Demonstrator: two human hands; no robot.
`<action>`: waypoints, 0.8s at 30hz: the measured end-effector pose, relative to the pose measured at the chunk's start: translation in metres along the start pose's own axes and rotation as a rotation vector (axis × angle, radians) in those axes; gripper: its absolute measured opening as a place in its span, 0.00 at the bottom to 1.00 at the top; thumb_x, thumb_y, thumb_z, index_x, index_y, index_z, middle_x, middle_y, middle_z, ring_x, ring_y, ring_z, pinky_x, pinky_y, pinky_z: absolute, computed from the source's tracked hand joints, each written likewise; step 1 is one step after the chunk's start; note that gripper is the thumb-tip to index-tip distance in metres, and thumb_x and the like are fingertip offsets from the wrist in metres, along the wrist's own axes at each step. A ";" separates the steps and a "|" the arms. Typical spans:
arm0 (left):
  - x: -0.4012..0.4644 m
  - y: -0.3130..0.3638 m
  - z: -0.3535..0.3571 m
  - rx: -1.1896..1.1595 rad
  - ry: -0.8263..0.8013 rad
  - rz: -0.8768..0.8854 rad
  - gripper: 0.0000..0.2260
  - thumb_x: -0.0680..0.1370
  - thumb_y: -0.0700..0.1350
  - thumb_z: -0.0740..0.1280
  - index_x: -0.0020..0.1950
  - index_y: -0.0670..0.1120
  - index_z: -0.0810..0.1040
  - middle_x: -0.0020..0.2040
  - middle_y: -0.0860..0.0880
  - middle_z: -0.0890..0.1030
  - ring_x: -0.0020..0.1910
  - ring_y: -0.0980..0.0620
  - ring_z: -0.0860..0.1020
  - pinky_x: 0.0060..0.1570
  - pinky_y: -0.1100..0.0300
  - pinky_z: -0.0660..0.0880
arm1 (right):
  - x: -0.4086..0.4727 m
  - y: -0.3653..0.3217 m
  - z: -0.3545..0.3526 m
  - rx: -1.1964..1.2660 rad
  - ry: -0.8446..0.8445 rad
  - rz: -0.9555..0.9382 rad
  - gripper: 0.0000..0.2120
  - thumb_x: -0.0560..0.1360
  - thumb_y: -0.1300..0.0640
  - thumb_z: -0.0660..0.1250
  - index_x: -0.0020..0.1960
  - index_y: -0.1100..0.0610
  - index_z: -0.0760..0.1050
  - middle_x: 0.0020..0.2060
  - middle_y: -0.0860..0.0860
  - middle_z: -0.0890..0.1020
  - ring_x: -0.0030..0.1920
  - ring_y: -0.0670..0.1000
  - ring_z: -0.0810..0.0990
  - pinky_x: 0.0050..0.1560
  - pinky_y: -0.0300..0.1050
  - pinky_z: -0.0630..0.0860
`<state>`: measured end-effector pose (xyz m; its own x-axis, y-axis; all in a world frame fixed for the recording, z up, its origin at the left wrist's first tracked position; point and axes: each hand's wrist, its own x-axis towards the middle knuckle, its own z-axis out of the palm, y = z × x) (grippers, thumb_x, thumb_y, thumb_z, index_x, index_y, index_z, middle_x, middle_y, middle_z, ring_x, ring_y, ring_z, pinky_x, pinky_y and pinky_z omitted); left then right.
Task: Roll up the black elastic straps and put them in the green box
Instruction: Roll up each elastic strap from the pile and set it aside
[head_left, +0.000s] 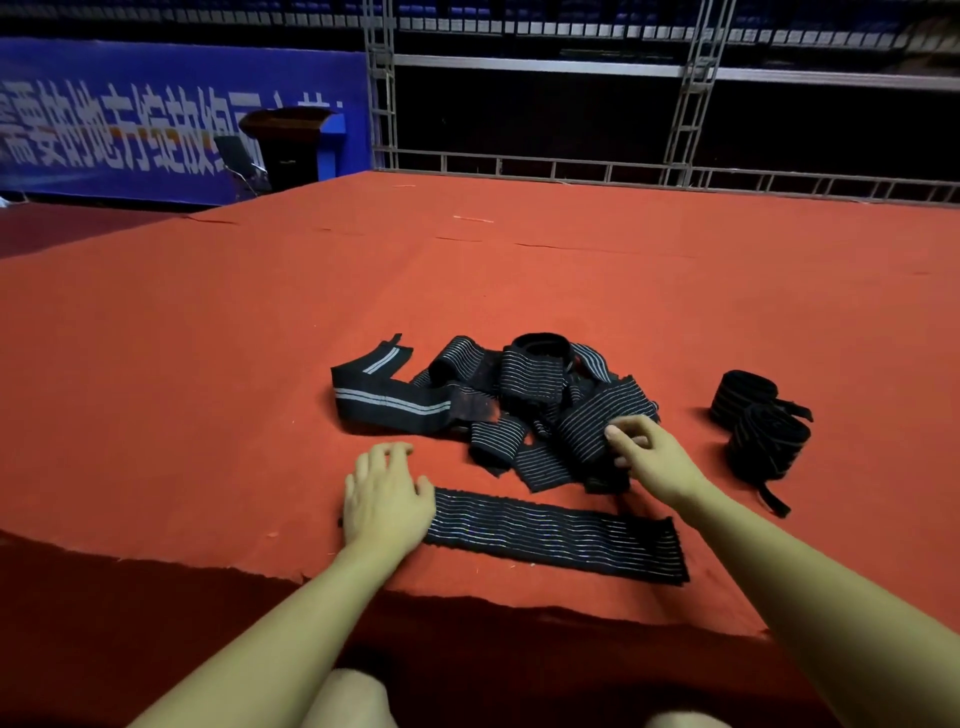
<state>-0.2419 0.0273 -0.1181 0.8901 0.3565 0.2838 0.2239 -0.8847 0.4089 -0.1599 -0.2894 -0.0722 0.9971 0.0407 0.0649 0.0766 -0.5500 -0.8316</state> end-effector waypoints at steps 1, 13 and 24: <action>-0.002 0.007 0.005 -0.020 -0.030 0.025 0.20 0.80 0.52 0.64 0.71 0.50 0.72 0.70 0.48 0.72 0.70 0.46 0.68 0.68 0.49 0.65 | 0.001 -0.005 0.002 0.095 -0.016 0.016 0.10 0.83 0.48 0.65 0.60 0.52 0.79 0.51 0.53 0.82 0.45 0.52 0.81 0.48 0.47 0.78; -0.004 0.014 0.023 -0.040 -0.169 -0.034 0.20 0.82 0.59 0.60 0.72 0.52 0.70 0.71 0.49 0.70 0.73 0.47 0.65 0.73 0.49 0.60 | 0.036 -0.090 -0.024 0.391 0.158 -0.213 0.06 0.73 0.60 0.78 0.46 0.52 0.83 0.40 0.50 0.83 0.43 0.47 0.79 0.49 0.43 0.78; 0.047 0.075 -0.034 -0.768 -0.236 -0.105 0.15 0.84 0.59 0.61 0.63 0.52 0.75 0.62 0.52 0.78 0.62 0.52 0.76 0.61 0.55 0.70 | 0.052 -0.179 -0.059 0.460 0.107 -0.370 0.06 0.72 0.57 0.80 0.48 0.52 0.86 0.43 0.54 0.85 0.45 0.49 0.83 0.51 0.49 0.81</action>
<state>-0.1964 -0.0122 -0.0448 0.9591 0.2777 0.0554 0.0523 -0.3662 0.9291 -0.1214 -0.2382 0.1125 0.9001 0.0636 0.4310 0.4354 -0.0966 -0.8950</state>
